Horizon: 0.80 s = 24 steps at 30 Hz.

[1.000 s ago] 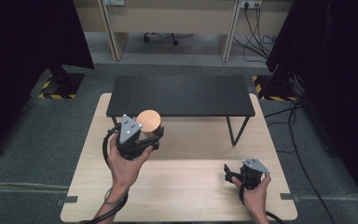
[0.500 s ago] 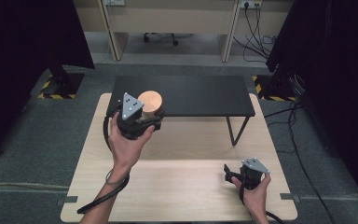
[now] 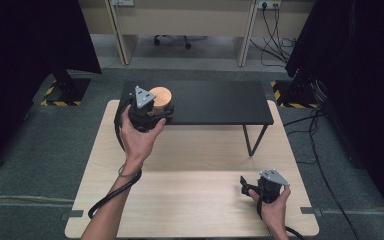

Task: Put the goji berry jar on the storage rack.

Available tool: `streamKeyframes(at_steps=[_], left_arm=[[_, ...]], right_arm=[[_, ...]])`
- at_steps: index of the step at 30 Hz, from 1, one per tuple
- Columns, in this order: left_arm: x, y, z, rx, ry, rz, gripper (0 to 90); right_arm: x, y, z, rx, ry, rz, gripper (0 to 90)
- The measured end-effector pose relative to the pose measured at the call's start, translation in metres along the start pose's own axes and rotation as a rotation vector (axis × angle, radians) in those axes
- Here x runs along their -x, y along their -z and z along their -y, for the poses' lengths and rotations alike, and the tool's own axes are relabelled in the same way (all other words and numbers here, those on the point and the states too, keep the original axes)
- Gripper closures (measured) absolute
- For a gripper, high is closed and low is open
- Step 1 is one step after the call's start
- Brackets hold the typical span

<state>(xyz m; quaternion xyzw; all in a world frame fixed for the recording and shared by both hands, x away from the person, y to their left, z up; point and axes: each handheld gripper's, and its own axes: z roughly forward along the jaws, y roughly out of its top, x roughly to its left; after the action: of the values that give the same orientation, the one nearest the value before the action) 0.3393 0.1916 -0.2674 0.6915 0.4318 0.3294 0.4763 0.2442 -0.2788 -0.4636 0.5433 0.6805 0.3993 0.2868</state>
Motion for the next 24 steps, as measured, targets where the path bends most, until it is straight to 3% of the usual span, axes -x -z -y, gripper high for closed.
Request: streamKeyframes(at_steps=[24], left_arm=[[-0.006,-0.032,-0.004,-0.024,0.023,-0.023,25.5]], right_arm=[[0.001,0.000,0.000,0.000,0.002,-0.005,2.6]])
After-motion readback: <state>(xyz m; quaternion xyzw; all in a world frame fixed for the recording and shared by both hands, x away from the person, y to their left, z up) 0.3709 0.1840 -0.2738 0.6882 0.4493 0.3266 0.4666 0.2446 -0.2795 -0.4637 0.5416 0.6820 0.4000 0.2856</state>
